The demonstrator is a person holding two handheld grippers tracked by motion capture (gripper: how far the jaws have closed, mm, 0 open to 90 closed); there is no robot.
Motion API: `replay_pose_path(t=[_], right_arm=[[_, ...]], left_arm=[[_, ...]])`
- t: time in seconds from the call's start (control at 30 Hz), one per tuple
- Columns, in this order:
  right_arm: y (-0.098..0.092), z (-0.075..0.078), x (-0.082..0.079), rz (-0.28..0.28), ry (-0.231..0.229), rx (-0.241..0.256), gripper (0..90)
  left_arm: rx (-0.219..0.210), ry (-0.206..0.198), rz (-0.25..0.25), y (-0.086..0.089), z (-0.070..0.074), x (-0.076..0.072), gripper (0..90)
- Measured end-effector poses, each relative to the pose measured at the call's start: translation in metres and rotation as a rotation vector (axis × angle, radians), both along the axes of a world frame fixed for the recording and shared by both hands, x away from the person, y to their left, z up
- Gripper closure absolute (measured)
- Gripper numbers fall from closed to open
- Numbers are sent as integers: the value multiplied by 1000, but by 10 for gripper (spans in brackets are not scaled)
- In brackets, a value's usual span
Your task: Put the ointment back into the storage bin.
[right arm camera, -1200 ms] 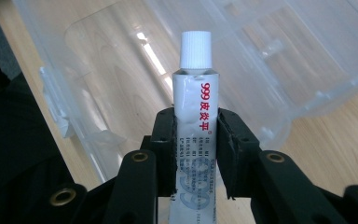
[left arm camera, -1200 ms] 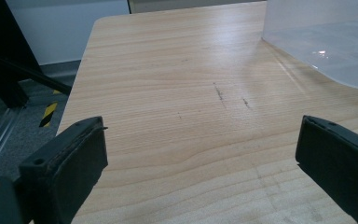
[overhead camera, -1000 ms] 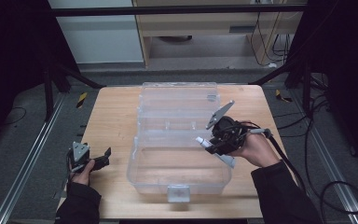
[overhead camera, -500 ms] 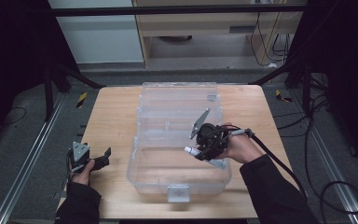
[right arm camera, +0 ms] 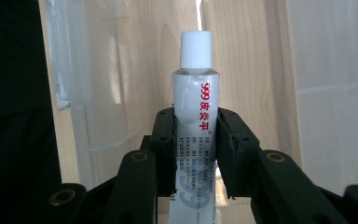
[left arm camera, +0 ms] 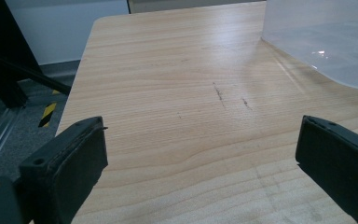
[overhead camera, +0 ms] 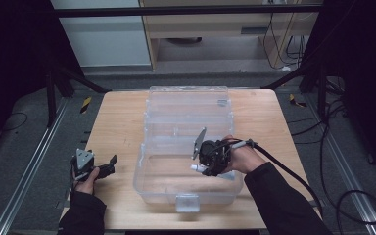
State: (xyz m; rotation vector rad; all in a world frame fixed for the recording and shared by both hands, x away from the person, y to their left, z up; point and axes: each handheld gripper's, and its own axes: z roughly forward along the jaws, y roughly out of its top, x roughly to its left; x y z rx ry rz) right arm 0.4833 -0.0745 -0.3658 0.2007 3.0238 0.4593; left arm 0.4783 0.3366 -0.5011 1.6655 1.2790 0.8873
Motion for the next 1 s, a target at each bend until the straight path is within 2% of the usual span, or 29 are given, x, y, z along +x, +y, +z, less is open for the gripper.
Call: replay_pose_path(t=[0.17,0.5,0.57,0.8,1.0], right_arm=[[4,-9,0,39,-2,-36,697],[8,-32,4,39,24,-97,696],[9,-37,5,60,19,-98,696],[12,-52,7,71,24,-140,696],[12,-61,9,55,40,-162,696]], left_arm=[[0,0,0,0,0,0,15],[-1,0,-1,0,0,0,15],[-1,0,-1,0,0,0,15],[-2,-1,0,0,0,0,15],[-1,0,-1,0,0,0,15]])
